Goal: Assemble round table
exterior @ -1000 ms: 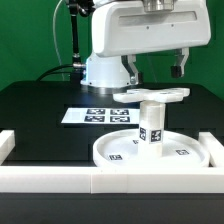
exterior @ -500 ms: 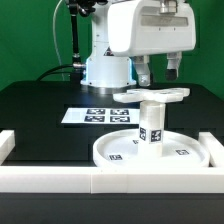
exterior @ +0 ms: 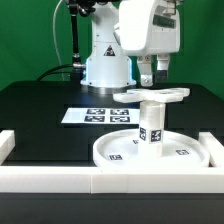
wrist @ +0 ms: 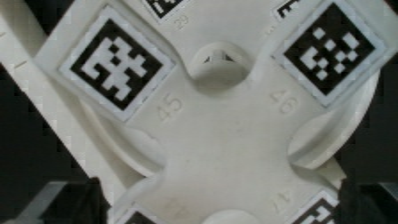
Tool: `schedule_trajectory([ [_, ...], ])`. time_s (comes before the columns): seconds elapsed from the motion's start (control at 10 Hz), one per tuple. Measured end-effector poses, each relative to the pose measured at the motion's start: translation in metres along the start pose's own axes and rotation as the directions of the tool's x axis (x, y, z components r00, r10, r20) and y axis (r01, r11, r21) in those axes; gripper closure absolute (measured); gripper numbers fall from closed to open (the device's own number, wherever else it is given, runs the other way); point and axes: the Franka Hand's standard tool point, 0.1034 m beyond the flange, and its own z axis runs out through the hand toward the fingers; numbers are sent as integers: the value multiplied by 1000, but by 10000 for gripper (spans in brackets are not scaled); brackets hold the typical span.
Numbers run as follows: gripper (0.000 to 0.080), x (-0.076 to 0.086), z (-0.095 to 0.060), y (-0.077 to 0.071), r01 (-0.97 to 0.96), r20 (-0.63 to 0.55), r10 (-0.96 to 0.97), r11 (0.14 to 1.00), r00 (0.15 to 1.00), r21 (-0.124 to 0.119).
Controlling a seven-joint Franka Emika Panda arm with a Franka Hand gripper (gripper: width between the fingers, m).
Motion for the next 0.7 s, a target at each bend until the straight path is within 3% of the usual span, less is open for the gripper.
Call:
schedule_trajectory([
  [0.3,150,-7,7,0,-9,10,9,1000,1000,9],
  [0.7,150,-4,13,-3,-3,14,3,1000,1000,17],
])
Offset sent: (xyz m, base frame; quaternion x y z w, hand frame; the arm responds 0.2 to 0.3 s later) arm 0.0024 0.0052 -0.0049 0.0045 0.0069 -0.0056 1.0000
